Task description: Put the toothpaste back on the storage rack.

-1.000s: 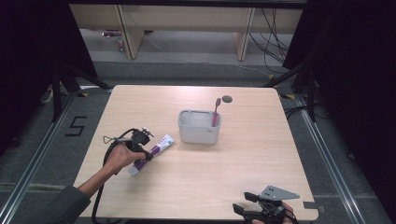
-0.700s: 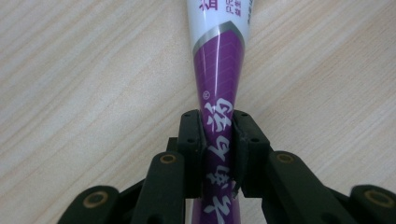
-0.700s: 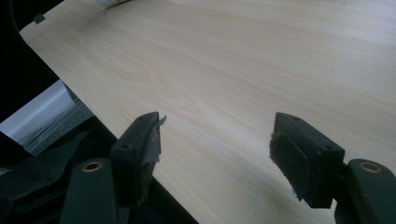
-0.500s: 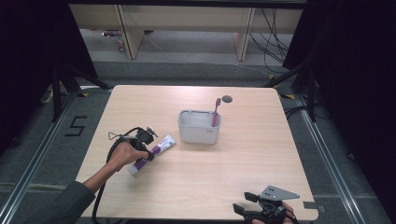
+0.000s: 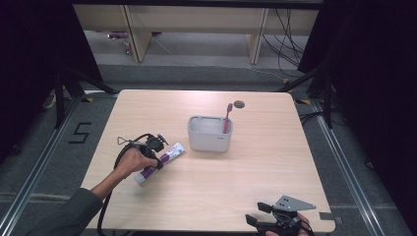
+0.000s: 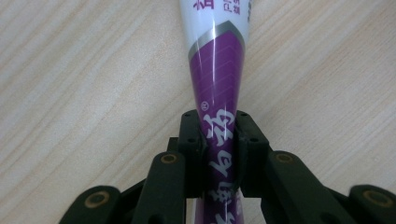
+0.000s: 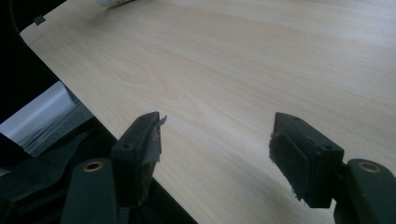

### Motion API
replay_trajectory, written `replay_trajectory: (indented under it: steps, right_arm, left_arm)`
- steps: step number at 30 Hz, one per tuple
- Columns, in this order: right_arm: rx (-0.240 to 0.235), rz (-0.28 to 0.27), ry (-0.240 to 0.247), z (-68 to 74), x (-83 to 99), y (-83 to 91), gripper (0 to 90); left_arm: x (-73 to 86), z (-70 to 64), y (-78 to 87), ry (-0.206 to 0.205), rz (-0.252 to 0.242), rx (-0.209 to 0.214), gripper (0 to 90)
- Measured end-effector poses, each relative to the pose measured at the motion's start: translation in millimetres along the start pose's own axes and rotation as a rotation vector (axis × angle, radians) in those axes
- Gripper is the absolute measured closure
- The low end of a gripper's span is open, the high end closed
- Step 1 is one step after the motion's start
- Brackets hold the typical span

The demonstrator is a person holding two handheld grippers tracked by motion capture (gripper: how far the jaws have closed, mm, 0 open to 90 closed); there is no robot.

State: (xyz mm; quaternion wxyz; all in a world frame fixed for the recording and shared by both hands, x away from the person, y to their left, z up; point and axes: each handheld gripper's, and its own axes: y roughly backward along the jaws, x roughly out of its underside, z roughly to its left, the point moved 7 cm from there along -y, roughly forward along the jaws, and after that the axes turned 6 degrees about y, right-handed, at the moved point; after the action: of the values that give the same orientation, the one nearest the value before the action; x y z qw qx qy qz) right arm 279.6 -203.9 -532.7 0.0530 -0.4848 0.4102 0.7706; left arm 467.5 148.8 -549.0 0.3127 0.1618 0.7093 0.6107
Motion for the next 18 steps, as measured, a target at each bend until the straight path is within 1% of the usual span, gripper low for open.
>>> replay_trajectory:
  steps: [1,2,3,4,5,6,7,10,12,13,14,15,17,18]
  right_arm:
    - [-0.014,0.001,-0.035,3.3,0.2,-0.3,34.0]
    - [0.002,-0.002,0.002,-0.5,-0.4,0.8,34.0]
    - [0.017,0.011,0.001,-1.4,-0.2,2.8,34.0]
    - [0.007,0.017,-0.031,1.3,0.9,2.0,34.0]
    - [0.003,0.022,-0.044,2.0,1.5,1.9,34.0]
    - [0.004,0.020,-0.041,1.5,1.4,1.7,34.0]
    - [0.012,0.019,-0.019,-1.4,1.2,1.9,34.0]
    - [0.008,0.021,-0.022,-1.6,1.3,1.5,34.0]
    - [0.008,0.018,-0.023,-1.5,0.9,1.7,34.1]
    - [-0.006,0.014,-0.065,2.2,0.8,1.8,34.1]
    - [-0.001,-0.011,-0.036,-0.3,-0.5,0.5,34.1]
    - [0.010,-0.001,-0.011,-3.1,-0.1,1.7,34.1]
    - [0.013,-0.002,-0.004,-4.0,0.1,1.9,34.1]
    - [0.012,-0.001,-0.004,-3.8,0.1,1.8,34.1]
  left_arm:
    - [-0.1,-0.1,0.3,0.004,0.005,0.003,75.2]
    - [-0.2,-0.1,0.3,0.006,0.001,0.006,75.4]
    - [0.2,0.6,1.0,-0.003,0.008,0.005,75.5]
    - [0.4,0.5,1.1,-0.005,0.006,0.006,75.7]
    - [0.0,0.1,0.4,-0.006,-0.007,0.001,75.9]
    - [0.5,-0.2,1.2,-0.010,0.000,-0.003,76.0]
    - [0.6,-0.5,1.3,-0.014,-0.002,-0.005,76.1]
    - [2.0,0.4,2.6,-0.032,-0.003,-0.013,76.2]
    - [3.8,1.4,4.1,-0.032,-0.012,-0.010,76.3]
    - [4.6,2.0,5.1,-0.024,-0.023,-0.008,76.3]
    - [5.6,3.5,6.4,-0.020,-0.029,-0.004,76.3]
    - [6.4,4.7,7.4,-0.015,-0.037,-0.002,76.3]
    - [8.1,7.2,10.1,-0.008,-0.051,0.003,76.4]
    - [8.4,8.3,12.0,-0.002,-0.066,0.008,76.4]
